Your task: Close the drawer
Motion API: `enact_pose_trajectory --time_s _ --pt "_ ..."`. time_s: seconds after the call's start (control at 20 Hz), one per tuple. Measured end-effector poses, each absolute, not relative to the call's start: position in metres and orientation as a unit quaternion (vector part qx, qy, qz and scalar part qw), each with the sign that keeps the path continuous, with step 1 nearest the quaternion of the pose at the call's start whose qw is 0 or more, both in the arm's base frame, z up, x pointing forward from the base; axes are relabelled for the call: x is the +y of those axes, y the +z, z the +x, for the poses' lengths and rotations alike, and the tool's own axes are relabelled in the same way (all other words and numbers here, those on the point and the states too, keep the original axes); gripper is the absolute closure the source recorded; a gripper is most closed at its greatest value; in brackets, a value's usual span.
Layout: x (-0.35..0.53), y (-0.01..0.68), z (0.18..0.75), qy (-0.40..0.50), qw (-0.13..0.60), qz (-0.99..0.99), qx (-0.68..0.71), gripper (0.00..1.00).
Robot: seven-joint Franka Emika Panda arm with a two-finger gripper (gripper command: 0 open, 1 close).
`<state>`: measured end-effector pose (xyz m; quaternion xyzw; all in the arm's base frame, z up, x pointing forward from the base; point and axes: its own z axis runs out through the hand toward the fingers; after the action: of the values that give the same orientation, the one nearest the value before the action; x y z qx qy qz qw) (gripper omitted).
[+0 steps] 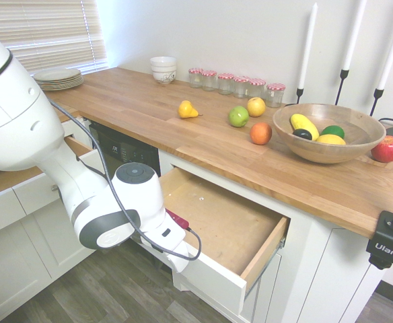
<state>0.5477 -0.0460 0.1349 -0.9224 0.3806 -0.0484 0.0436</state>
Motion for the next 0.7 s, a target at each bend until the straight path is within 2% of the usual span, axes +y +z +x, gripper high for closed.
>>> enact_pose_trajectory --time_s 0.7 --pt "-0.038 0.143 0.632 -0.058 0.041 -0.927 0.368 1.00"
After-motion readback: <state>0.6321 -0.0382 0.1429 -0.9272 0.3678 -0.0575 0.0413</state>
